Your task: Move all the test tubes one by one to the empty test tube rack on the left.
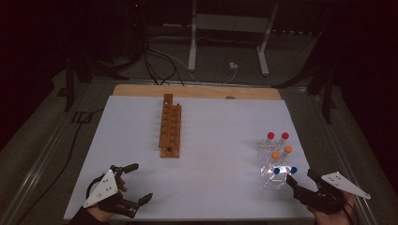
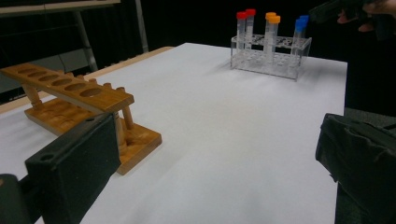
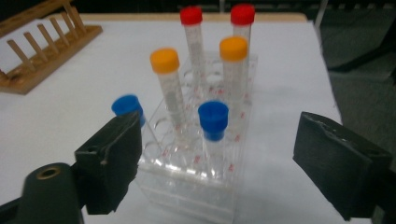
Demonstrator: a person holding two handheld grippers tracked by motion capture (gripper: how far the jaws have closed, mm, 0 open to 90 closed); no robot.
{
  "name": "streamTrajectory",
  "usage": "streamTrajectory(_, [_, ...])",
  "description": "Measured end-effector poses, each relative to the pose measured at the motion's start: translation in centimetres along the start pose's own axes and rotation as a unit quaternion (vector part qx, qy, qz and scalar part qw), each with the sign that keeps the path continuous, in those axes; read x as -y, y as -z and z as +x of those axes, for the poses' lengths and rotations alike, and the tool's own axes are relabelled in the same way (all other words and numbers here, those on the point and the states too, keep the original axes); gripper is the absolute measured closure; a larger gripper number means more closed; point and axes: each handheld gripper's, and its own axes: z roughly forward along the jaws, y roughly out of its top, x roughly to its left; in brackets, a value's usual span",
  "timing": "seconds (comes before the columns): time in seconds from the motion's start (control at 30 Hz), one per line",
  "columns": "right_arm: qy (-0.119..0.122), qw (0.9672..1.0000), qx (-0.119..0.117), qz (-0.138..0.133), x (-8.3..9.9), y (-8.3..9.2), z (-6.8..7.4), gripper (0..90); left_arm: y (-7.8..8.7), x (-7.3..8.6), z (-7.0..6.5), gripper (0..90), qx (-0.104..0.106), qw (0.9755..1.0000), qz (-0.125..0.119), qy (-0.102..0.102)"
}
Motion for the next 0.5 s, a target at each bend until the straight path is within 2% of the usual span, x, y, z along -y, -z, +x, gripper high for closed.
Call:
streamTrajectory(0.1, [0.001, 0.9999, 0.007, 0.015, 0.0, -0.2, 0.1, 21.2, 0.0, 0.0, 0.0, 0.6, 0.000, 1.0000, 0.000, 0.001])
streamTrajectory(0.13, [-0.002, 0.9994, 0.013, 0.032, 0.0, -0.3, 0.3, 28.0, 0.0, 0.0, 0.0, 0.6, 0.000, 1.0000, 0.000, 0.002])
streamTrajectory(0.3, [-0.007, 0.9975, 0.028, 0.065, -0.1, -0.7, 0.4, 41.5, 0.0, 0.0, 0.0, 0.6, 0.001, 1.0000, 0.000, 0.002])
streamTrajectory(0.33, [-0.007, 0.9975, 0.028, 0.065, -0.1, -0.7, 0.4, 41.5, 0.0, 0.0, 0.0, 0.6, 0.001, 1.0000, 0.000, 0.001])
streamTrajectory(0.5, [-0.008, 0.9957, 0.032, 0.086, -0.2, -1.1, 0.5, 52.6, -0.1, 0.0, 0.0, 0.6, -0.001, 1.0000, 0.001, 0.002])
